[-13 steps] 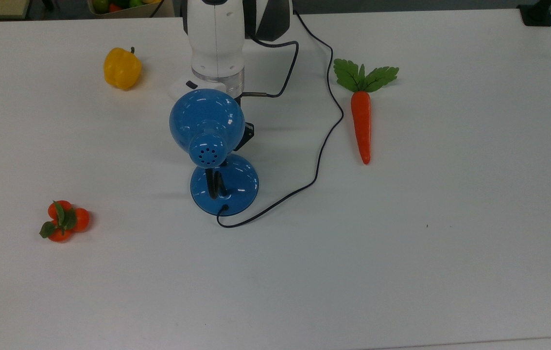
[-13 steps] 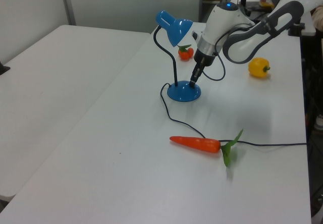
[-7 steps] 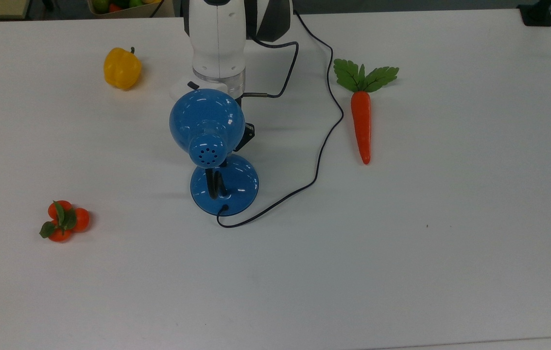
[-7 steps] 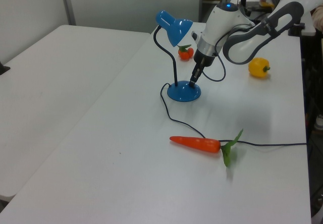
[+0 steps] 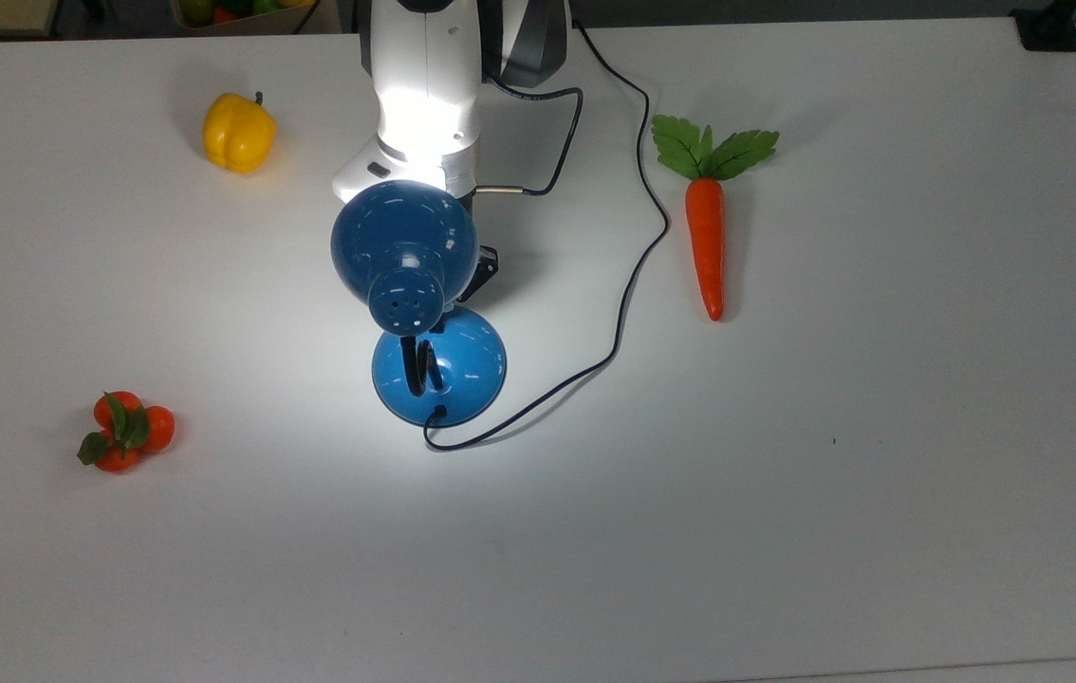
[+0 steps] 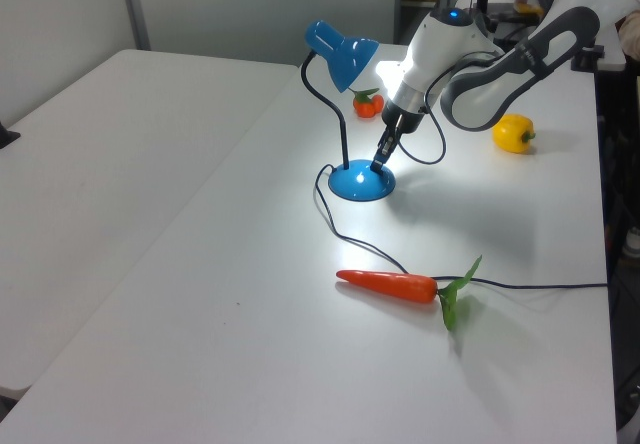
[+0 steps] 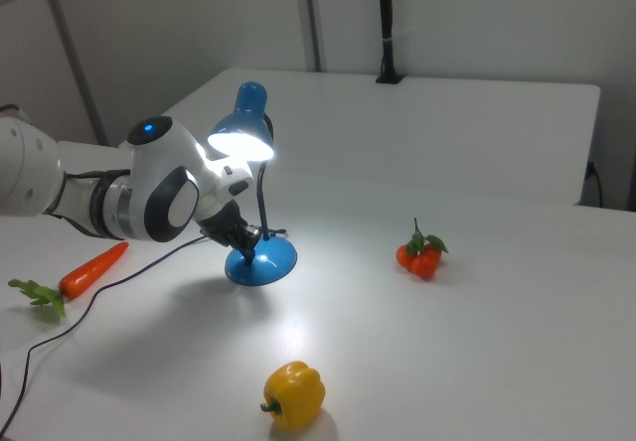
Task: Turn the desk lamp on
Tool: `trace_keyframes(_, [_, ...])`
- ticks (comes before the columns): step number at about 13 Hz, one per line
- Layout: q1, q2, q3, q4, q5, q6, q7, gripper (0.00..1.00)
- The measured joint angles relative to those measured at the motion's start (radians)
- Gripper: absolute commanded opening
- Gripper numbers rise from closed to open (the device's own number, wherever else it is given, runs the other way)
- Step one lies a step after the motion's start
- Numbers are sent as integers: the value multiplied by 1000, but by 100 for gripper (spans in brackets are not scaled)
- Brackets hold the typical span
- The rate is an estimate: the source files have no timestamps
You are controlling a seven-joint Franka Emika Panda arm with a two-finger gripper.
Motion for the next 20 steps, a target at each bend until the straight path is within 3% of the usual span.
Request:
trace_keyframes(2, [0, -4, 0, 1, 0, -20, 0, 0])
trace_keyframes(6, [0, -59, 0, 14, 0, -235, 1, 0])
trace_keyframes(13, [1, -304, 0, 38, 0, -693, 4, 0])
trace_keyframes(17, [1, -396, 0, 184, 36, -945, 5, 0])
trace_keyframes(18, [1, -399, 0, 239, 42, -1007, 5, 2])
trace_keyframes(19, [1, -401, 0, 292, 44, -1061, 5, 10])
trace_keyframes(20, [1, -401, 0, 333, 44, -1099, 5, 26])
